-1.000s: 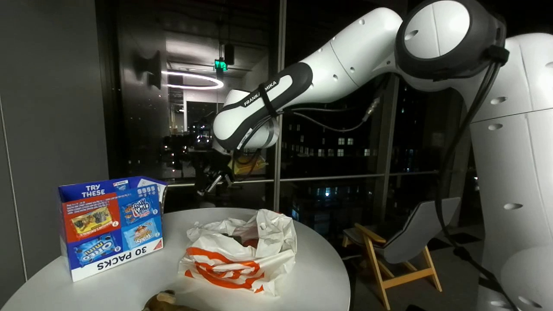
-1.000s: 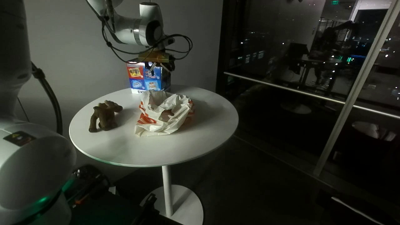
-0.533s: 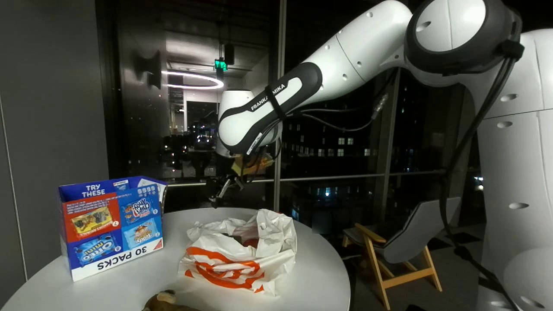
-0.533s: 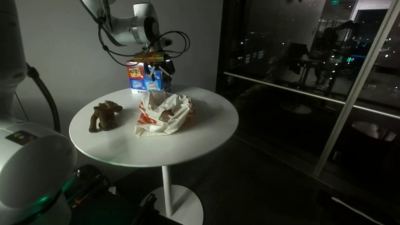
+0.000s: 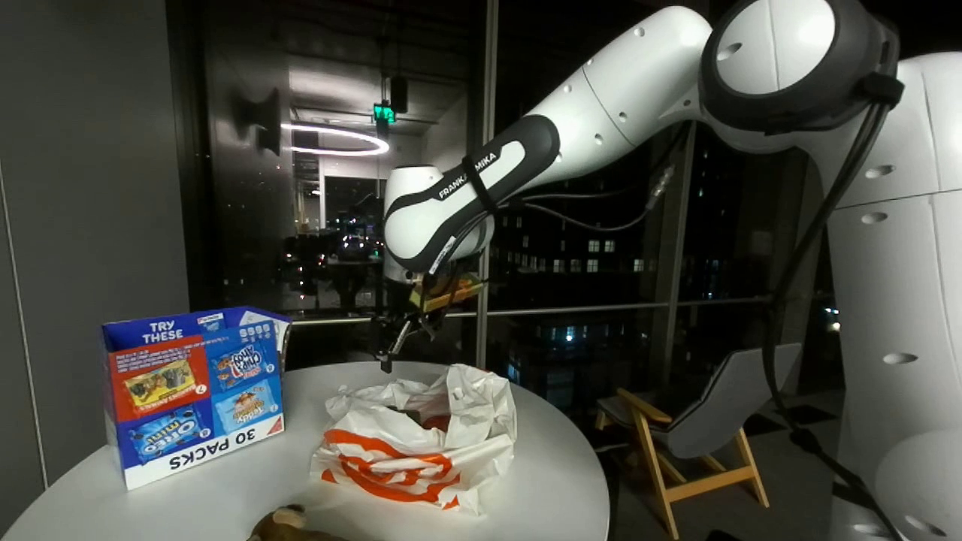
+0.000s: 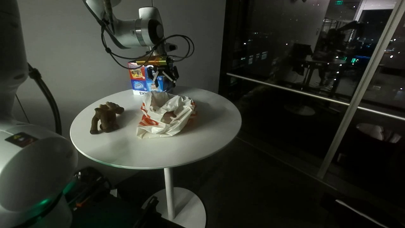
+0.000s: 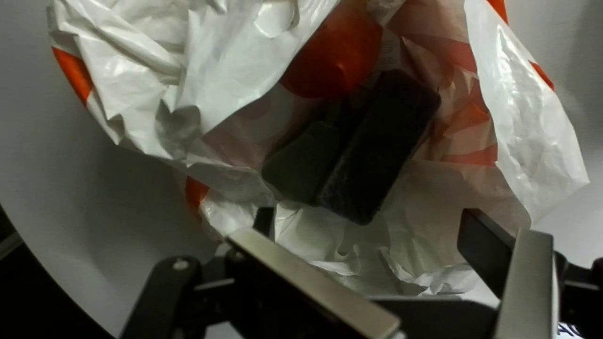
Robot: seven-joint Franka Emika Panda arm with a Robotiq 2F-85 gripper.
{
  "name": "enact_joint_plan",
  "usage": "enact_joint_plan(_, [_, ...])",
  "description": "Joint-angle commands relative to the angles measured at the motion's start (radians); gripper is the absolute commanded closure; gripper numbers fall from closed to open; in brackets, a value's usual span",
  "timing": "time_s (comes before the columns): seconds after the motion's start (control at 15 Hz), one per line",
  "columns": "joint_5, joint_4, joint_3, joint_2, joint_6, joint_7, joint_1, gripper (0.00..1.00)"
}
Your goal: Remove the moose and radish from the plastic bag.
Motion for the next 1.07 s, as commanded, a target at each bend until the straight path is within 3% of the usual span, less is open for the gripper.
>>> enact_joint_plan(0.0, [0.013, 0.014, 0.000, 0.006, -0.009, 0.006, 0.001, 0.00])
enact_joint_plan(0.47, [0.160, 0.015, 0.007, 0.044, -0.098, -0.088, -0.027, 0.00])
enact_joint_plan(0.67, [0.171, 0.009, -0.004, 0.094, -0.062, -0.125, -0.051, 0.00])
enact_joint_plan(1.0, [0.284, 0.021, 0.016, 0.201, -0.063, -0.227, -0.103, 0.00])
